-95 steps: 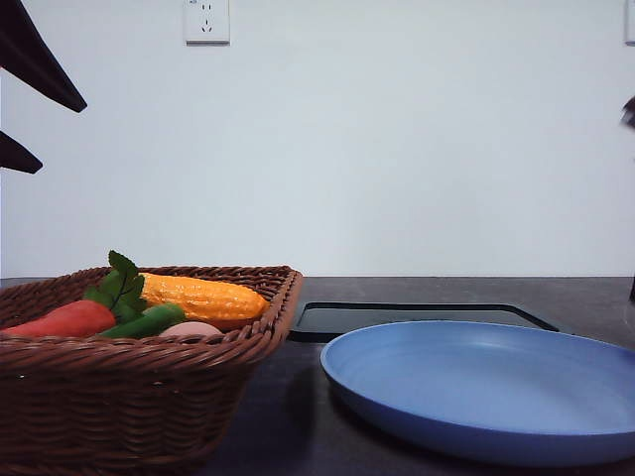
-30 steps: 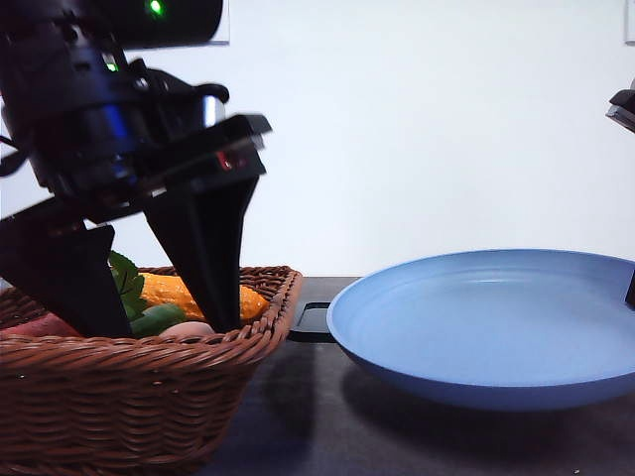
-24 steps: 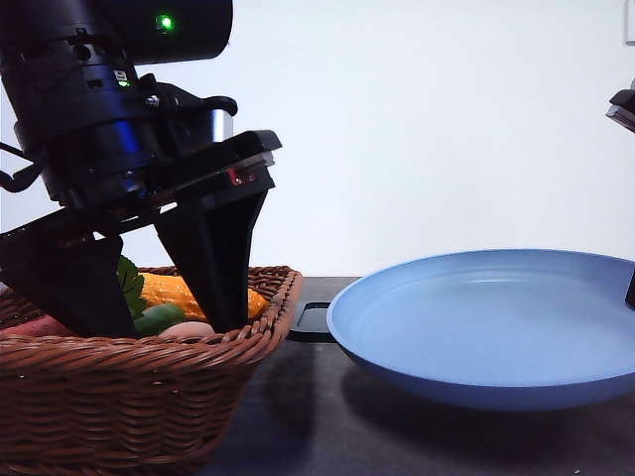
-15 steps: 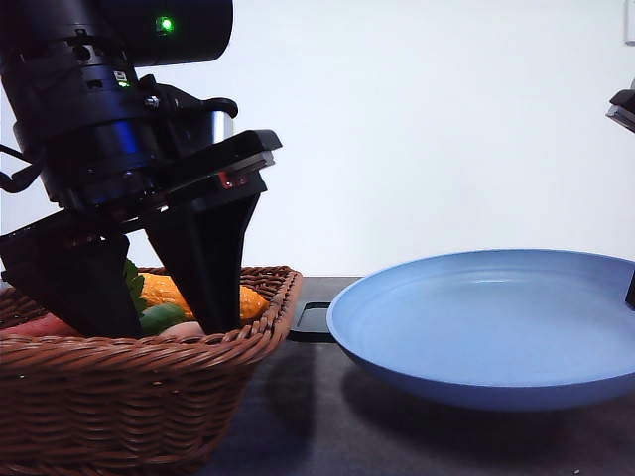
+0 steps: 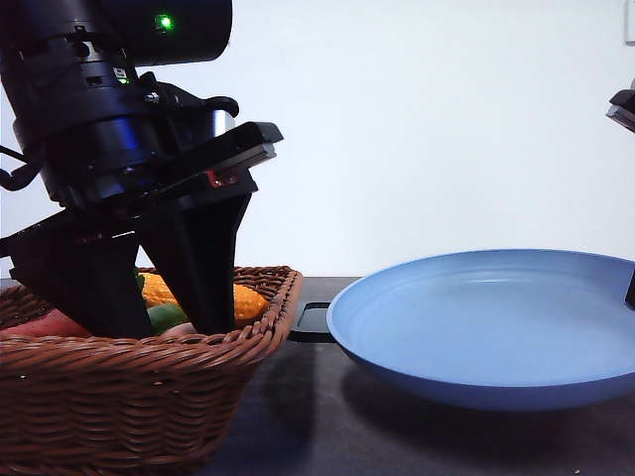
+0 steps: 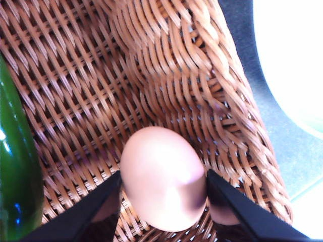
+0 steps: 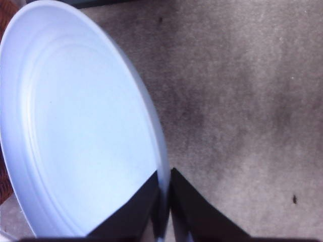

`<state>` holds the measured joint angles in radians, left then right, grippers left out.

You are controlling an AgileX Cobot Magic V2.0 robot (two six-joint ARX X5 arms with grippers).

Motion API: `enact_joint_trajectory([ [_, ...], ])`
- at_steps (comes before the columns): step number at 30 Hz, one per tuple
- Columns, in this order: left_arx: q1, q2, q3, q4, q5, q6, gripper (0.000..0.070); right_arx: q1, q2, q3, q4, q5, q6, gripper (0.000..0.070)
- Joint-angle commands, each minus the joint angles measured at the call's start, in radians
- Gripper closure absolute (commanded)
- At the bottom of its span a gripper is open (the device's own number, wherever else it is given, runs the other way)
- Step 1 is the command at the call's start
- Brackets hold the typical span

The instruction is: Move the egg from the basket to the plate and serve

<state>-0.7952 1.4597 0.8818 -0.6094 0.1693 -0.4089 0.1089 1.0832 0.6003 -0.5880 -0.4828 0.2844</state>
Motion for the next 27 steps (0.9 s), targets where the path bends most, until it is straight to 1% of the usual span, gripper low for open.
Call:
enact_joint_trajectory([
  [1, -0.01, 0.02, 0.015, 0.001, 0.013, 0.017, 0.0496, 0.0, 0.005, 0.01, 0.008, -0.008, -0.005, 0.07],
  [5, -0.006, 0.019, 0.025, -0.007, 0.009, 0.039, 0.0496, 0.0, 0.005, 0.01, 0.008, -0.02, -0.008, 0.07],
  [8, -0.003, 0.016, 0.048, -0.034, 0.002, 0.054, 0.0496, -0.003, 0.0, 0.012, 0.003, -0.023, -0.008, 0.07],
  [11, -0.003, 0.016, 0.084, -0.082, -0.039, 0.077, 0.0496, -0.014, -0.013, 0.019, -0.007, -0.023, -0.01, 0.07],
  [14, -0.003, 0.016, 0.133, -0.14, -0.105, 0.11, 0.0496, -0.028, -0.029, 0.036, -0.029, -0.024, -0.014, 0.07],
  [16, -0.003, 0.016, 0.173, -0.172, -0.126, 0.126, 0.0496, -0.031, -0.034, 0.049, -0.05, -0.026, -0.021, 0.07],
  [19, -0.004, 0.015, 0.241, -0.201, -0.126, 0.144, 0.0496, -0.032, -0.034, 0.07, -0.084, -0.031, -0.037, 0.07],
  [21, -0.008, 0.015, 0.295, -0.21, -0.122, 0.158, 0.0496, -0.032, -0.034, 0.077, -0.092, -0.049, -0.039, 0.07],
  [24, -0.026, 0.015, 0.376, -0.204, -0.115, 0.169, 0.0496, -0.032, -0.034, 0.078, -0.094, -0.089, -0.039, 0.07],
  [27, -0.05, 0.015, 0.443, -0.189, -0.098, 0.187, 0.0496, -0.031, -0.034, 0.078, -0.095, -0.101, -0.038, 0.07],
])
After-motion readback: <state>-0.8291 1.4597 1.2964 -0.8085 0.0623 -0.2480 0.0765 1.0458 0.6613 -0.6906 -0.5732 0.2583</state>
